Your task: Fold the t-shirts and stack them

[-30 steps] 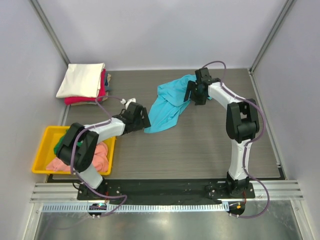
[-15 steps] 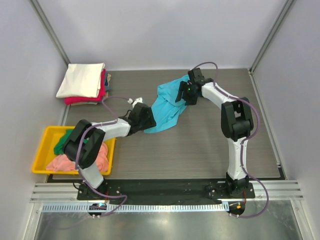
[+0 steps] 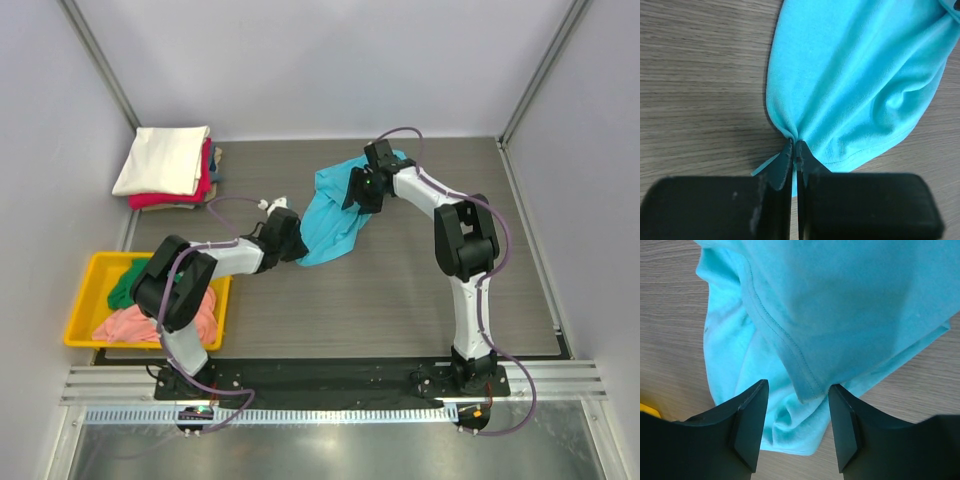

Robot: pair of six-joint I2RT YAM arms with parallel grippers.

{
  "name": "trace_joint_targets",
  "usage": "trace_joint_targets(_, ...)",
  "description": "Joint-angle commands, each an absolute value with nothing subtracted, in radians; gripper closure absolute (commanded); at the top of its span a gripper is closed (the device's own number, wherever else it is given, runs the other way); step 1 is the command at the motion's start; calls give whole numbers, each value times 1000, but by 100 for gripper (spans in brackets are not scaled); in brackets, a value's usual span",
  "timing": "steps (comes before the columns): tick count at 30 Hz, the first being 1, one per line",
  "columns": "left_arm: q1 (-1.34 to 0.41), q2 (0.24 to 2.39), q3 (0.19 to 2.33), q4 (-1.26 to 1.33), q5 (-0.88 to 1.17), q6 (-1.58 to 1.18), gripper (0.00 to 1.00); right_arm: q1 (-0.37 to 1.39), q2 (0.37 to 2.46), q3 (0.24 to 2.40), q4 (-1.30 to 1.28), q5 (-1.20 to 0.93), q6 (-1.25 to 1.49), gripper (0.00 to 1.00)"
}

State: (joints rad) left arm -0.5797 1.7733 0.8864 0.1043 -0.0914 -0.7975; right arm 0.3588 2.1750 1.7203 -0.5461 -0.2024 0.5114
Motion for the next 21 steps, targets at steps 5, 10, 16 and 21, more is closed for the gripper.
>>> trace_joint_targets(5,-584,1778,844,-29,-187,-788,100,367,2161,1782,-531,-224,525,44)
trace_joint_targets(10,-583,1790,848,-35,-192,-788,100,368,2166,1801,-540,-227,526,46)
trace_joint_targets(16,-583,1802,853,-35,-196,-779,100,373,2189,1827,-546,-229,531,55)
trace_joint_targets(21,-583,1798,848,-35,-207,-770,100,373,2214,1848,-549,-230,534,83)
